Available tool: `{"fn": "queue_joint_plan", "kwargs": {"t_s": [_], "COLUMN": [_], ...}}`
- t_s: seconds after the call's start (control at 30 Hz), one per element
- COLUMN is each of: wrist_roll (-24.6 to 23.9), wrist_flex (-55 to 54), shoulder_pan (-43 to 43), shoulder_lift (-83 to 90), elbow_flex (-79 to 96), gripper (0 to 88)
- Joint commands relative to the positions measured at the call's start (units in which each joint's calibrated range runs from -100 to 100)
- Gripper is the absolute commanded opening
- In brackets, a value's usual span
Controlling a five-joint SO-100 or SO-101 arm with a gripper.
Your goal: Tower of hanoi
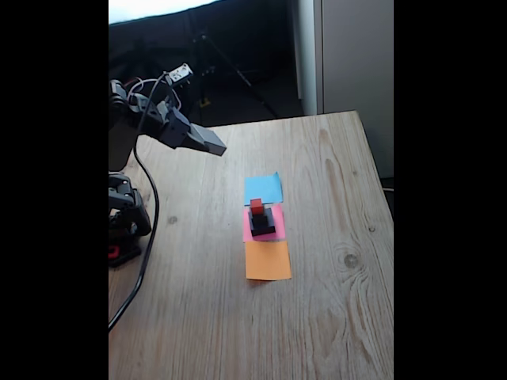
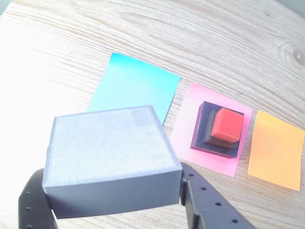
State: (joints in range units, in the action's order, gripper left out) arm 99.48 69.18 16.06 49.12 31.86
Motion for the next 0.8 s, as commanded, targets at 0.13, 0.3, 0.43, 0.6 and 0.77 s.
{"fn": "queue_joint_plan", "kwargs": {"t_s": [0.13,0.3,0.43,0.6,0.77], "wrist_roll": [0.52,0.52,0.52,0.52,0.52], "wrist_flex": [-30.12,-51.57,-63.15,-83.14,-98.19], "shoulder_pan": [0.62,-0.13,-0.22,-1.72,-1.89], "shoulder_lift": [-2.04,-3.25,-6.13,-15.74,-25.66], "elbow_flex": [20.69,35.69,41.51,48.14,50.51], "gripper": [14.7,14.8,14.6,14.8,15.0]}}
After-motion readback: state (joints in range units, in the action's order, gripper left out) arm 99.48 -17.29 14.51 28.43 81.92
